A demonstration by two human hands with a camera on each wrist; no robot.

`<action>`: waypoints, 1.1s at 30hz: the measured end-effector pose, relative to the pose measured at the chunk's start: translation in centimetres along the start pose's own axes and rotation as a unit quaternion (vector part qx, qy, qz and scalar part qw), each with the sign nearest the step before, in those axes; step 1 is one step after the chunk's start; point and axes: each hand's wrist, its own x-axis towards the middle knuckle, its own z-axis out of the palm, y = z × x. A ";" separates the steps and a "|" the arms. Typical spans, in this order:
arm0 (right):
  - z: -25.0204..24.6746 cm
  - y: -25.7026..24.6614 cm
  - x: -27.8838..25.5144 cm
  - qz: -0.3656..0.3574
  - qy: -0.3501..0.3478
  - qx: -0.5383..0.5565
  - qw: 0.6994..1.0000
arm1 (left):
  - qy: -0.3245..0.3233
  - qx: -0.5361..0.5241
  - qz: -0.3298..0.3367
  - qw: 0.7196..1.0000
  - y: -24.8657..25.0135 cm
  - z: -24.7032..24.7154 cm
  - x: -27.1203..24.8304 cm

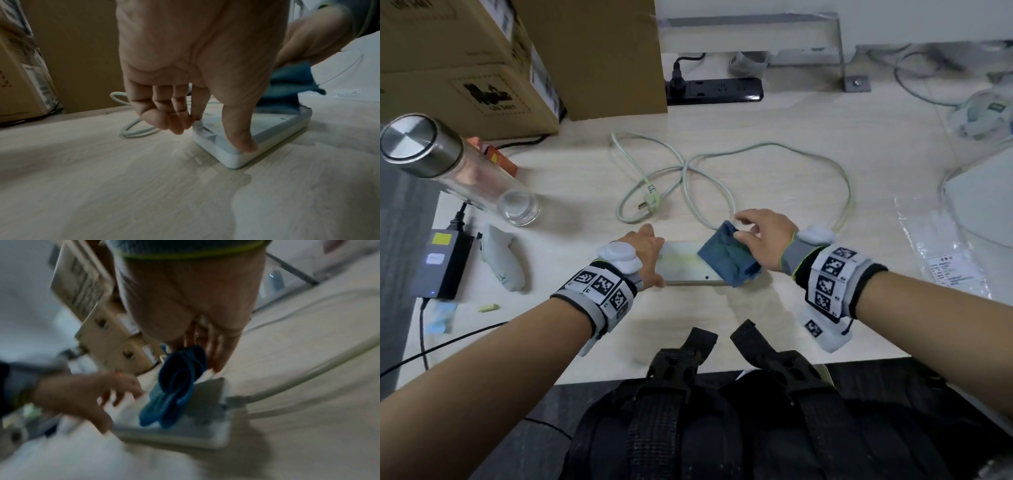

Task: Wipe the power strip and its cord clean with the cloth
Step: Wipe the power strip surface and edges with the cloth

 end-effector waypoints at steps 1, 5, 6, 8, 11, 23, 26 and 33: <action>0.0 0.8 -0.3 -0.012 0.013 -0.056 0.998 | 0.003 -0.004 0.002 1.000 -0.1 0.1 0.0; 2.1 3.2 -2.8 -0.216 -0.032 -0.177 0.960 | 0.006 -0.033 -0.002 0.999 -0.7 0.5 0.1; 2.8 3.9 -3.4 -0.244 -0.064 -0.210 0.945 | 0.008 -0.035 -0.003 0.999 -0.8 0.6 0.1; 3.6 5.1 -4.2 -0.266 -0.095 -0.254 0.925 | 0.014 -0.042 -0.005 0.999 -0.9 0.9 0.2; 3.5 5.9 -5.0 -0.288 -0.087 -0.276 0.913 | 0.014 -0.062 -0.010 0.998 -0.9 1.1 0.2; 10.5 -4.3 -1.4 -0.330 -0.078 -0.301 0.892 | 0.021 -0.171 0.000 0.985 -1.3 1.5 -0.6; 8.3 -2.4 -1.6 -0.344 -0.099 -0.292 0.887 | 0.023 -0.167 -0.008 0.986 -1.3 1.7 -0.7; 2.3 7.2 -4.6 -0.331 -0.138 -0.317 0.878 | 0.017 -0.159 -0.031 0.987 -1.1 1.9 -0.7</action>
